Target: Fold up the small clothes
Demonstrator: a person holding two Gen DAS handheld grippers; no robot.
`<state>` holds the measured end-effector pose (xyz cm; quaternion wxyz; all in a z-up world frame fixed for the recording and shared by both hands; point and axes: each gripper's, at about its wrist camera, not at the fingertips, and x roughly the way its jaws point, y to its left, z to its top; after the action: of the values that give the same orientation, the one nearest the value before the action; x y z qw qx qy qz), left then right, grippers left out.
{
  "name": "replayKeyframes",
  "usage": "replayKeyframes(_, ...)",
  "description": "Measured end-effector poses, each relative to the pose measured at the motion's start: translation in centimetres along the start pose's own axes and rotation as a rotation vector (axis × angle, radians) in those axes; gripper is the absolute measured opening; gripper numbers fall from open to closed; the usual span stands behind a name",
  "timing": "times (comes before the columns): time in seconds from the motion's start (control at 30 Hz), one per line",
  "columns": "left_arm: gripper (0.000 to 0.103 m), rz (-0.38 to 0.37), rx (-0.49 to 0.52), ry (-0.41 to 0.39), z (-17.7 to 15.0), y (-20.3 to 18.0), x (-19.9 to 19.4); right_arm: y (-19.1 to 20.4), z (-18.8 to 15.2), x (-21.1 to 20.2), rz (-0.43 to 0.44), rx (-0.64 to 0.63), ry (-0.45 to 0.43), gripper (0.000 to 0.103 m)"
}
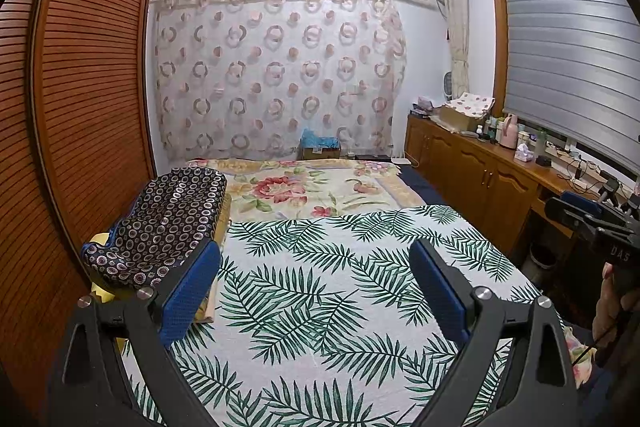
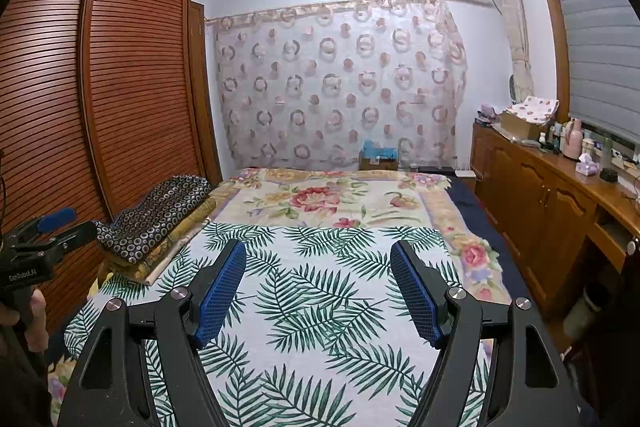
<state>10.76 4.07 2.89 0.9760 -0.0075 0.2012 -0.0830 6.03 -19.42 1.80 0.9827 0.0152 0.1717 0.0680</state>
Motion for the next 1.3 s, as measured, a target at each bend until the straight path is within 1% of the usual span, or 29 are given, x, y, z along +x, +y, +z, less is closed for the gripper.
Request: replayKeyframes(1.3, 0.096, 0.002, -0.003, -0.005, -0.06, -0.03, -0.29, 0.02, -0.13, 0.22, 0.001, 0.003, 0.000, 0.076)
